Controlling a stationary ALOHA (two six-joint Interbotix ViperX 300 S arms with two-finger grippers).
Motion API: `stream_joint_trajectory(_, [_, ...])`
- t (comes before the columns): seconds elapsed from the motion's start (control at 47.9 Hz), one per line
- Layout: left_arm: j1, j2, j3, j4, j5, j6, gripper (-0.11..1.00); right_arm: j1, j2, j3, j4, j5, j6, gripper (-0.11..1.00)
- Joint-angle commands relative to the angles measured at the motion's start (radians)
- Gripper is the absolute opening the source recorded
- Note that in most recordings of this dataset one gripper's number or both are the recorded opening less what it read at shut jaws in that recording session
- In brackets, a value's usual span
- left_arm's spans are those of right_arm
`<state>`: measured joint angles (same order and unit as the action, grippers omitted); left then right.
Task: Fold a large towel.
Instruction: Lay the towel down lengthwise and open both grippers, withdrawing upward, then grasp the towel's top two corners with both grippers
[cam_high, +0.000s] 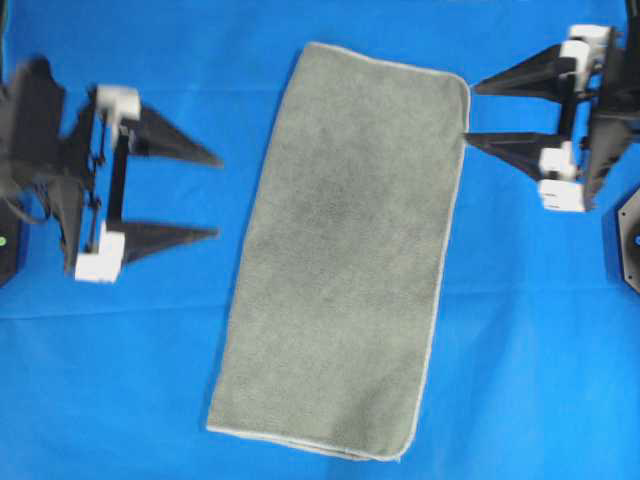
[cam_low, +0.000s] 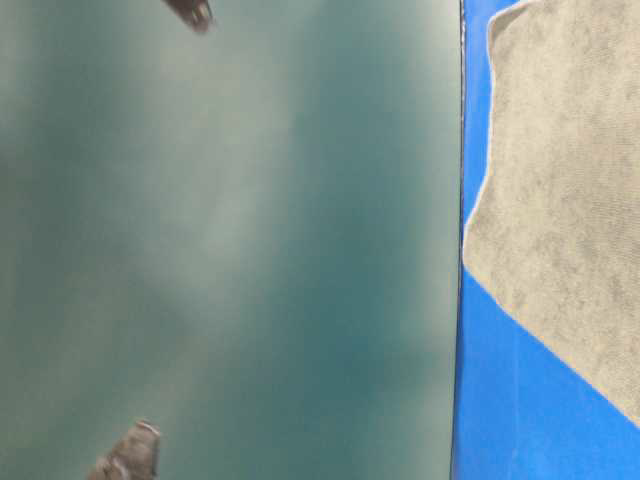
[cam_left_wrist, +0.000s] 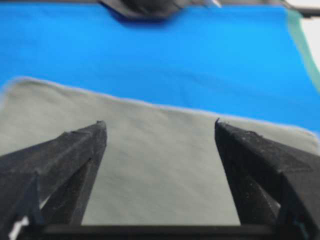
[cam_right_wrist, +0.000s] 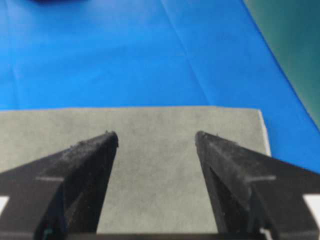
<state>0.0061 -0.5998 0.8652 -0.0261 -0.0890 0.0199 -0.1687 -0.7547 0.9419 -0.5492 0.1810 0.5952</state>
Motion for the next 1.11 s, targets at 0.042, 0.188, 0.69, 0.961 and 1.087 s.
stream_joint_trajectory(0.042, [0.097, 0.011, -0.017, 0.000, -0.032, 0.015, 0.83, -0.034, 0.002, 0.002, 0.003, 0.000, 0.018, 0.65])
stream_joint_trajectory(0.188, [0.224, 0.097, -0.057, 0.000, -0.035, 0.028, 0.83, -0.143, 0.094, -0.003, 0.003, 0.000, 0.040, 0.65])
stream_joint_trajectory(0.69, [0.460, 0.643, -0.278, 0.000, -0.087, 0.080, 0.83, -0.380, 0.597, -0.087, -0.026, -0.066, 0.040, 0.65])
stream_joint_trajectory(0.961, [0.468, 0.876, -0.396, 0.000, -0.101, 0.080, 0.83, -0.411, 0.753, -0.106, -0.035, -0.110, 0.037, 0.65])
stream_joint_trajectory(1.087, [0.468, 0.939, -0.423, 0.000, -0.107, 0.080, 0.82, -0.425, 0.796, -0.110, -0.038, -0.123, 0.032, 0.65])
